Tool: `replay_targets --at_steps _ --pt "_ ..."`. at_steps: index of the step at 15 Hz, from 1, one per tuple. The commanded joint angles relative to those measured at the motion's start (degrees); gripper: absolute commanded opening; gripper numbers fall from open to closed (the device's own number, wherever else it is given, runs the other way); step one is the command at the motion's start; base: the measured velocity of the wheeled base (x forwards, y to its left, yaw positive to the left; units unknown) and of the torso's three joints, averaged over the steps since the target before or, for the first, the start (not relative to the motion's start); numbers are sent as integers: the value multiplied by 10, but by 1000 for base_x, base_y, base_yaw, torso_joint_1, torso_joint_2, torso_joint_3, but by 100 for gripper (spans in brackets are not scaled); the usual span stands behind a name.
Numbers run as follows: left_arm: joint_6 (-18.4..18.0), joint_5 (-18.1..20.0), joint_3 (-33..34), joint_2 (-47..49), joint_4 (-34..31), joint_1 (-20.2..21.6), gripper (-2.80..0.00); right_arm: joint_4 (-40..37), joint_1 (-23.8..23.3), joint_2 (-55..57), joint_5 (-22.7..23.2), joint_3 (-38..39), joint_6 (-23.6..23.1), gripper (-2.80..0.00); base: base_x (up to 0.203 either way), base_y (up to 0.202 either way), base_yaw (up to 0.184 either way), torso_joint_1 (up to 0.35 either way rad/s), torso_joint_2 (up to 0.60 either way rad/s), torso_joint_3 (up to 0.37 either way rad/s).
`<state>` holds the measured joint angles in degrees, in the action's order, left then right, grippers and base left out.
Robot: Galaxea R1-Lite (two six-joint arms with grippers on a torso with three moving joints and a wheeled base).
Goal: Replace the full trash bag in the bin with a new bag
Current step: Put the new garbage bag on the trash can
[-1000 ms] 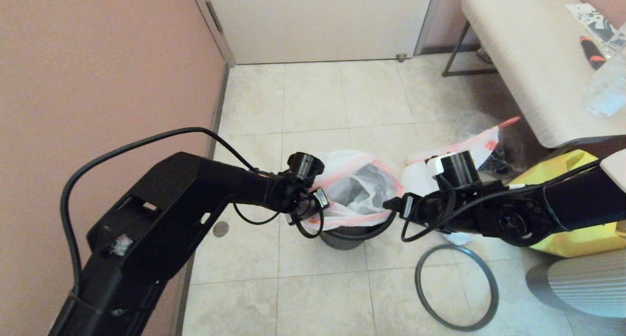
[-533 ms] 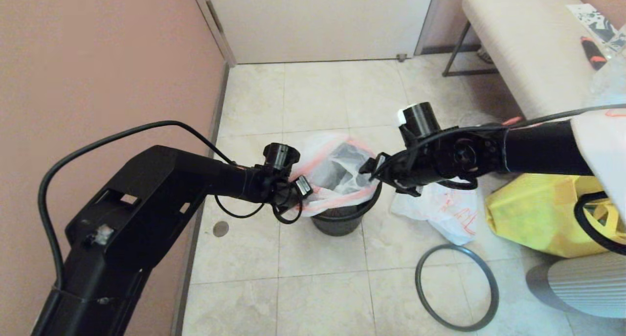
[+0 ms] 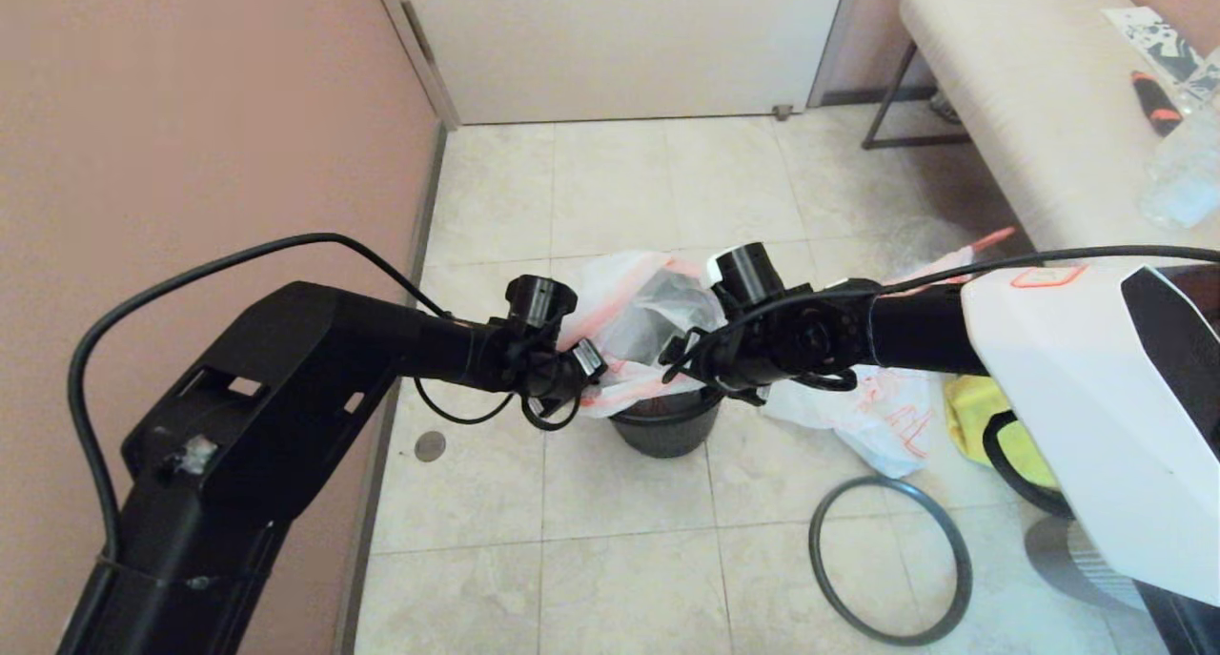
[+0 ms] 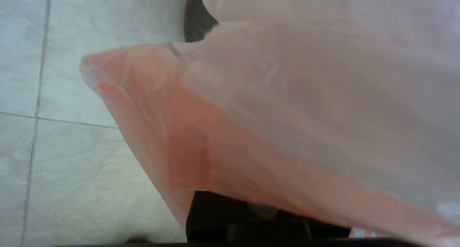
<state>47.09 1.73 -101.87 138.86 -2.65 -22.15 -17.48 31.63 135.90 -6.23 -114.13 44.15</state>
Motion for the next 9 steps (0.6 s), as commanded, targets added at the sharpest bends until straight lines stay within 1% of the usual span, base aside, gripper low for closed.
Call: replay_targets --at_steps 1,3,4,8,9 --pt "3 -1 0 1 0 -2 -280 5 -9 4 -3 0 2 0 0 0 0 0 0 0" --pt "5 -1 1 0 0 -5 -280 4 -10 2 -8 0 -4 0 0 0 0 0 0 0" --pt "5 -1 -1 3 1 -5 -280 -2 -10 4 -13 0 -8 -280 0 0 0 0 0 0" --pt "6 -2 -12 11 0 -3 -280 -36 -7 2 -19 6 -9 -280 0 0 0 0 0 0" --pt "6 -4 -15 15 0 -3 -280 -50 -8 4 -19 6 -17 -280 0 0 0 0 0 0"
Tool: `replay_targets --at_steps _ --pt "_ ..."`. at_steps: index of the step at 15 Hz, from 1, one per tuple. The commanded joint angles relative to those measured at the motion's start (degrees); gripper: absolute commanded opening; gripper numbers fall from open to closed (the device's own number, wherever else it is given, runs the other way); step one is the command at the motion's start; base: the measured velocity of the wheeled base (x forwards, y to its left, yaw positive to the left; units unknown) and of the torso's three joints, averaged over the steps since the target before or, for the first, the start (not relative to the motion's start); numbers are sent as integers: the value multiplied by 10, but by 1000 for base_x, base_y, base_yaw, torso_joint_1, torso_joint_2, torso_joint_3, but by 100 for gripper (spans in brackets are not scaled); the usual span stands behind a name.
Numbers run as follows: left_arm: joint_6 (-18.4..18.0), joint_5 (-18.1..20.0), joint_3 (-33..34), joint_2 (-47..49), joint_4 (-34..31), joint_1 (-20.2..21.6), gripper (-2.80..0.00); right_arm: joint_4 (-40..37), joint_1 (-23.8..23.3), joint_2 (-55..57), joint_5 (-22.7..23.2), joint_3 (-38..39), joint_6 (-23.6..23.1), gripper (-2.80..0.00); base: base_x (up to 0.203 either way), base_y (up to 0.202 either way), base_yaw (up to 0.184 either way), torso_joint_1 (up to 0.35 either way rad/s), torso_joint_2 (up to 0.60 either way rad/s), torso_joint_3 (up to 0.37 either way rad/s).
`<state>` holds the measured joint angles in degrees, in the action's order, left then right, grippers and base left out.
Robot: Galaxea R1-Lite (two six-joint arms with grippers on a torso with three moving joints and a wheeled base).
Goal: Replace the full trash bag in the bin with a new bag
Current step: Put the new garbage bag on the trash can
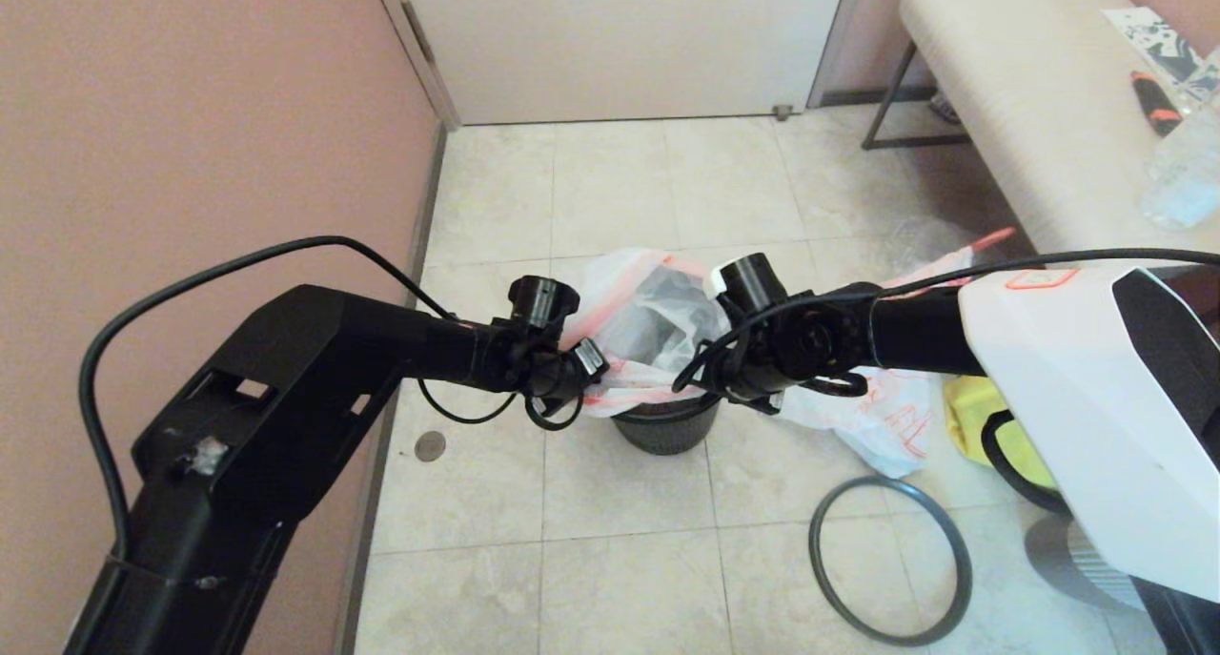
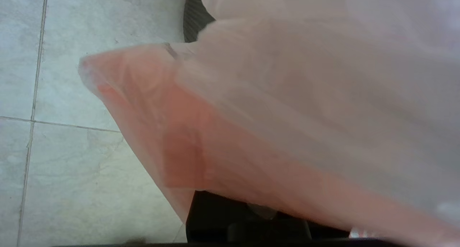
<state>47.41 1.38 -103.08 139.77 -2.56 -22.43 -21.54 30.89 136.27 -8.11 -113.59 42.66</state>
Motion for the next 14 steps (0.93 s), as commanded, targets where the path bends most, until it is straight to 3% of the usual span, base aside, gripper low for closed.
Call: replay_targets --at_steps 1,14 --pt "3 -2 -5 6 0 0 -280 -18 -1 1 -1 0 -3 -280 0 0 0 0 0 0" --pt "3 -2 -26 22 -2 9 -280 -85 -1 8 -35 3 -28 -280 0 0 0 0 0 0"
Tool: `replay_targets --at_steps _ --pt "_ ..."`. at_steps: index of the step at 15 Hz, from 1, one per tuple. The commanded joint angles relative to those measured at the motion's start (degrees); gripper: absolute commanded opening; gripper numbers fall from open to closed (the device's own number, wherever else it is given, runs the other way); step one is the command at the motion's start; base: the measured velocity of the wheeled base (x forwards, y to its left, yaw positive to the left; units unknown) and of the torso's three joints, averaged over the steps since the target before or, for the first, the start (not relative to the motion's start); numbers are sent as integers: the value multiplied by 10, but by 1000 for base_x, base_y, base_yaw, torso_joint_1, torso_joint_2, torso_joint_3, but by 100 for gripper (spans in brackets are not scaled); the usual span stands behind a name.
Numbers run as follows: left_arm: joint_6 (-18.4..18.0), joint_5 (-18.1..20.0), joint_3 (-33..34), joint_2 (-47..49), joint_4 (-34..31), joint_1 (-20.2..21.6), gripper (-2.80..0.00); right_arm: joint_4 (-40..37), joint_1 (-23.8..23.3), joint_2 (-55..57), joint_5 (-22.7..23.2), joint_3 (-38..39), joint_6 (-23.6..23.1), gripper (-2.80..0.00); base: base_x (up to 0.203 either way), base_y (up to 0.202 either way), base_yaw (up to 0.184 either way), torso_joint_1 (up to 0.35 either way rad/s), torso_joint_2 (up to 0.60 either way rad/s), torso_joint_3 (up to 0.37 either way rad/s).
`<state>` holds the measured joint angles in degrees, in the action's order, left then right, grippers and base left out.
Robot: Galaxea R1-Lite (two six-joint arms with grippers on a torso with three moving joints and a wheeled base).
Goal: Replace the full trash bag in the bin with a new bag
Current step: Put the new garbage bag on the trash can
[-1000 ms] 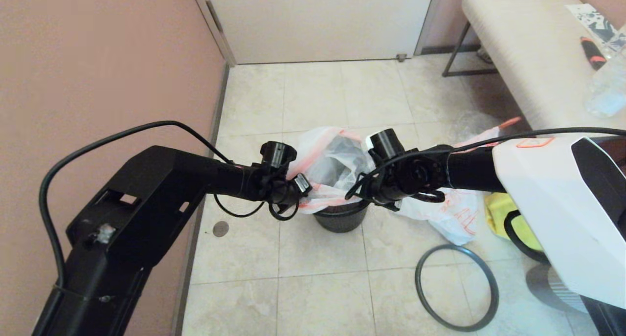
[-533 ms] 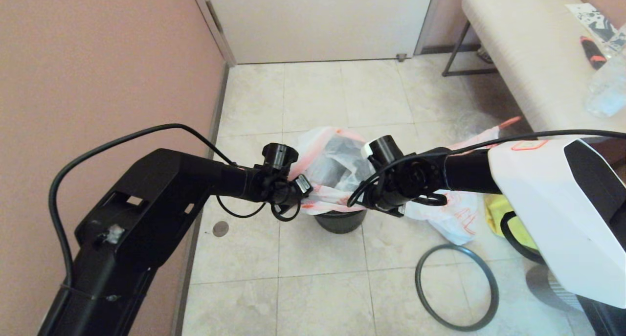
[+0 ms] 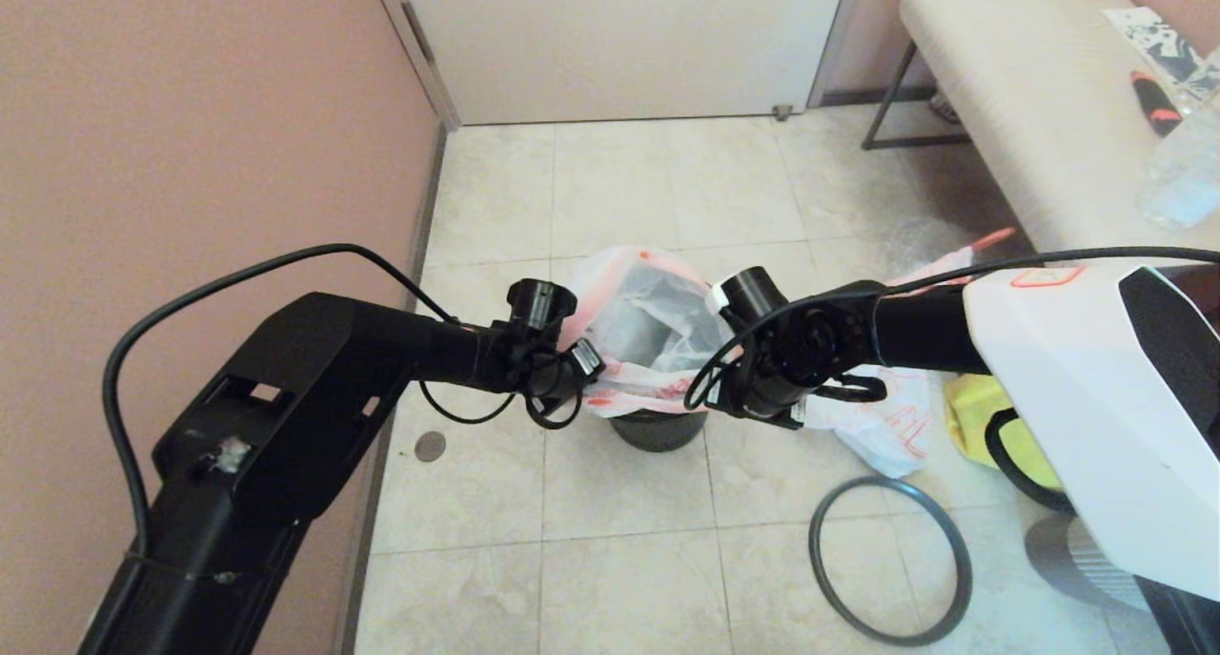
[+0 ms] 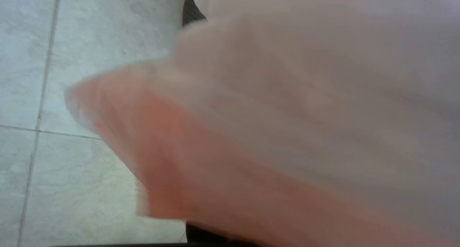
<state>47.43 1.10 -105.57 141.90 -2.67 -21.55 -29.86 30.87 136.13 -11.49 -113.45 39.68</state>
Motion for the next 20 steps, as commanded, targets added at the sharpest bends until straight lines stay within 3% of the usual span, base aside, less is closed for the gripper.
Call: replay_targets --at_steps 1,7,8,11,16,20 --pt "3 1 -2 1 -1 0 -280 2 -2 21 -1 1 3 -280 0 0 0 0 0 0" --pt "3 2 -2 3 0 -1 -280 12 -1 -18 2 8 4 -280 0 0 0 0 0 0" --pt "3 2 -2 4 0 -1 -280 11 -1 -29 2 10 4 0 0 0 0 0 0 0" --pt "3 2 -2 4 0 -1 -280 16 -1 -54 2 11 4 0 0 0 0 0 0 0" --pt "3 2 -2 4 -1 -2 -280 94 -2 -21 2 11 2 0 0 0 0 0 0 0" --pt "3 2 0 4 -1 -4 -280 177 -11 20 2 10 -26 0 0 0 0 0 0 0"
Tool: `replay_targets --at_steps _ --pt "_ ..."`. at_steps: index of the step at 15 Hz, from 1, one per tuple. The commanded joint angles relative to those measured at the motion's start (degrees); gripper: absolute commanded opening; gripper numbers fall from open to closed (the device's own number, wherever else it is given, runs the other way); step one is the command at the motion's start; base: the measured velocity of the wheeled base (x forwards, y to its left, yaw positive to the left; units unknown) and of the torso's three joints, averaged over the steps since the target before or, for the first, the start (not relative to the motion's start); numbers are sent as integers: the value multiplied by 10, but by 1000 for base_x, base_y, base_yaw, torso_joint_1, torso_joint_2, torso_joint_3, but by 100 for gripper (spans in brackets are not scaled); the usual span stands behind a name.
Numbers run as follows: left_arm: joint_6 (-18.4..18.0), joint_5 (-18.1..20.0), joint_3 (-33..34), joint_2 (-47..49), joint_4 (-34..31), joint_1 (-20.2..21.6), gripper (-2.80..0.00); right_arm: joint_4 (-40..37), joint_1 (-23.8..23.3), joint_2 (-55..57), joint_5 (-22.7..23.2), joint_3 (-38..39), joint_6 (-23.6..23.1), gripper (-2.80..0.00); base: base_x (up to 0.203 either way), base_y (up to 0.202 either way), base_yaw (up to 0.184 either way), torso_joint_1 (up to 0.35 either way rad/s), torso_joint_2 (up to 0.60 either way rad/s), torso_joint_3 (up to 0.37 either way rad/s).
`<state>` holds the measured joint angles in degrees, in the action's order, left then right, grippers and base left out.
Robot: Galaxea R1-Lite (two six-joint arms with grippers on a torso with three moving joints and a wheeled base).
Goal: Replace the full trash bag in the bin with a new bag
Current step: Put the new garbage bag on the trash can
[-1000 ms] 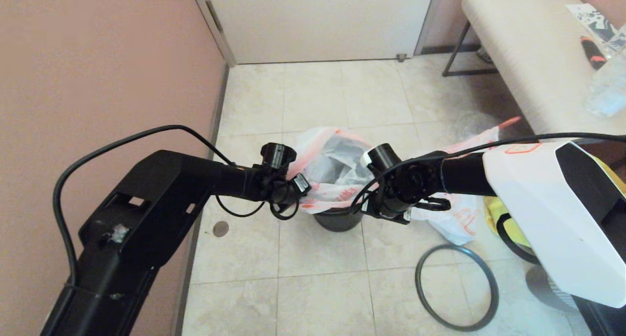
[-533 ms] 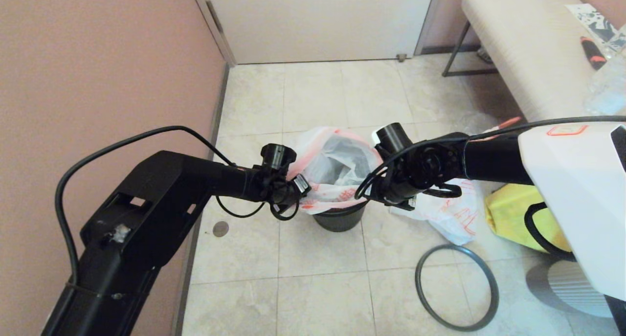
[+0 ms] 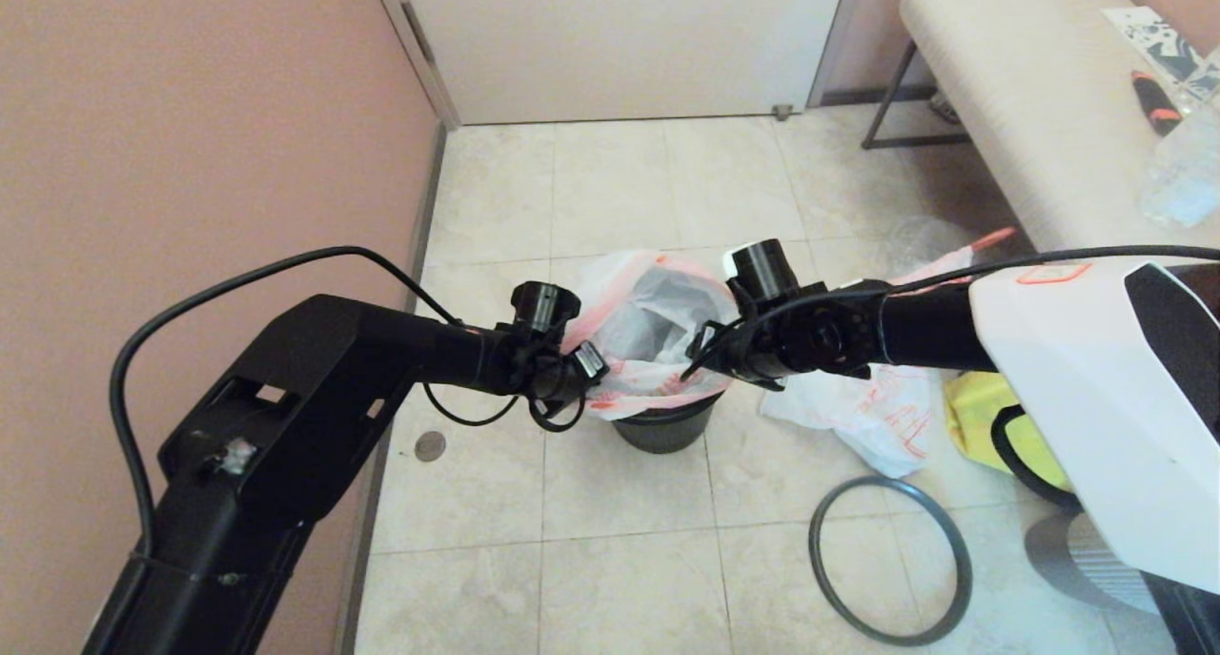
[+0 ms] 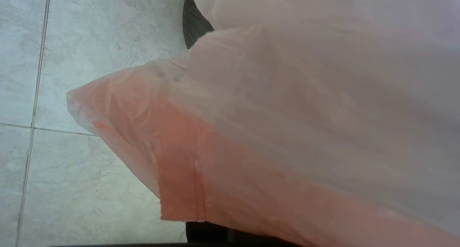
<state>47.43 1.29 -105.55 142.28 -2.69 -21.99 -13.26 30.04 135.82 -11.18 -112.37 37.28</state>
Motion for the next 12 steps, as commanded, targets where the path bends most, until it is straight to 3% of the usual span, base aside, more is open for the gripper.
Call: replay_targets --at_steps 1,2,12 --pt "3 0 0 0 0 0 -280 17 -3 31 -1 -1 -5 -238 0 0 0 0 0 0" --pt "3 0 0 0 0 0 -280 21 -5 35 -1 -2 -6 -280 0 0 0 0 0 0" --pt "3 0 -1 1 0 3 -280 -6 -8 13 -2 4 -17 -280 0 0 0 0 0 0"
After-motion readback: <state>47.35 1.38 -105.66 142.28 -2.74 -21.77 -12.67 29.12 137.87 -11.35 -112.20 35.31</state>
